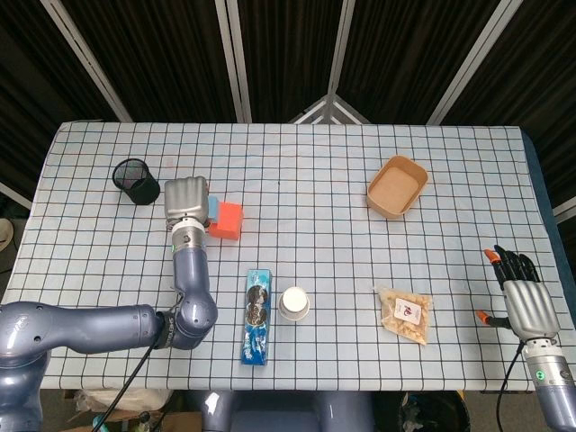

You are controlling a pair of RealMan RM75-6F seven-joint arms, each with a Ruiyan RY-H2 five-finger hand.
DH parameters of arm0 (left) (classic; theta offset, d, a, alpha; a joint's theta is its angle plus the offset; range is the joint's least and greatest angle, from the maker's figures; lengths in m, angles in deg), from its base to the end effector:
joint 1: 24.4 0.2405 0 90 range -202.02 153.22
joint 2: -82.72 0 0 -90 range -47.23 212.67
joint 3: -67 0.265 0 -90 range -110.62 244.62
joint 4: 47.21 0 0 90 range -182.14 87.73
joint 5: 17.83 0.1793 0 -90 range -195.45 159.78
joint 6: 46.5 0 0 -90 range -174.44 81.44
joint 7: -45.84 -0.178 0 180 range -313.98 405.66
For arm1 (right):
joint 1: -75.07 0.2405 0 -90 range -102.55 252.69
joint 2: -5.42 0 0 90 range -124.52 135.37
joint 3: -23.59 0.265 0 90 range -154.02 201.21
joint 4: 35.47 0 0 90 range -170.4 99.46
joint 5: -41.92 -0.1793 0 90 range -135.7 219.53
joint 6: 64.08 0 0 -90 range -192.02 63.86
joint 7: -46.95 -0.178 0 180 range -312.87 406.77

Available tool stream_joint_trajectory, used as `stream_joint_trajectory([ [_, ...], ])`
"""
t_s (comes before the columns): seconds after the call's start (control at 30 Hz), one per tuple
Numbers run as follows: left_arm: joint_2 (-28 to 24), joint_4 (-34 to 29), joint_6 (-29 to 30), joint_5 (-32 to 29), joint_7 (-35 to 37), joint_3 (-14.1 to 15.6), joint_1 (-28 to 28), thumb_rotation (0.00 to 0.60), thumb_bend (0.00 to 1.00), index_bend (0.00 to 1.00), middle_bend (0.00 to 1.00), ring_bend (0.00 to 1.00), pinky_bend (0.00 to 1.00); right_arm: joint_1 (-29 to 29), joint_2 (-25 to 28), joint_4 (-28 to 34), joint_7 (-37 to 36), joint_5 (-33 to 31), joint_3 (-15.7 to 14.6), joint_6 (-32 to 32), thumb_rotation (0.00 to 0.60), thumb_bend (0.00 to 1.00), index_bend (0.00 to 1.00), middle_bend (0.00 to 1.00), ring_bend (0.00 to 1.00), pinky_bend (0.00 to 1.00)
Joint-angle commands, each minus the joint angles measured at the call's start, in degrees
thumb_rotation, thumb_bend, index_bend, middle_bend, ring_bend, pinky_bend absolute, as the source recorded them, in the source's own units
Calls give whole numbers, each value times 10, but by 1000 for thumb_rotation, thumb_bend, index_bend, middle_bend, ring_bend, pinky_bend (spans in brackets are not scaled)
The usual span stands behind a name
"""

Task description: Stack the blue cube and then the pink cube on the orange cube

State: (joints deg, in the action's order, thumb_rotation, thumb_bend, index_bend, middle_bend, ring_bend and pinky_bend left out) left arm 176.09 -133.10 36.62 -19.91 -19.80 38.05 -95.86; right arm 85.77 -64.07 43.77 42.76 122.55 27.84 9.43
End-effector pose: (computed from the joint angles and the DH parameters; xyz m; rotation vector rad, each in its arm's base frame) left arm -0.0608 0.4489 0.0469 -1.3789 -1.0106 -0.4496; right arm -0.3457 -0.2529 0.1636 1.4304 -0.9687 0.7829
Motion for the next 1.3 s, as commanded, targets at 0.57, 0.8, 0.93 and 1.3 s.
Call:
stream_joint_trajectory([
  [0.57, 35, 43, -5, 4, -28, -21, -10, 600, 375, 504, 868, 695, 717, 0, 2, -6, -13, -1, 0, -3, 600, 94, 0, 42, 34, 36],
  [0.8, 42, 58, -12, 8, -33, -29, -9, 600, 375, 504, 868, 695, 717, 1, 1, -6, -8, -2, 0, -5, 600, 94, 0, 42, 34, 36],
  [0.93, 51, 73, -24, 12, -37, -27, -9, 600, 374, 504, 868, 695, 717, 2, 0, -7, -6, -6, 2, -8, 600, 94, 0, 42, 34, 36],
  [1.3, 65, 89, -33, 19, -41, -35, -11, 600, 375, 505, 868, 696, 717, 3, -4, -9, -1, -7, 1, -10, 600, 94, 0, 42, 34, 36],
])
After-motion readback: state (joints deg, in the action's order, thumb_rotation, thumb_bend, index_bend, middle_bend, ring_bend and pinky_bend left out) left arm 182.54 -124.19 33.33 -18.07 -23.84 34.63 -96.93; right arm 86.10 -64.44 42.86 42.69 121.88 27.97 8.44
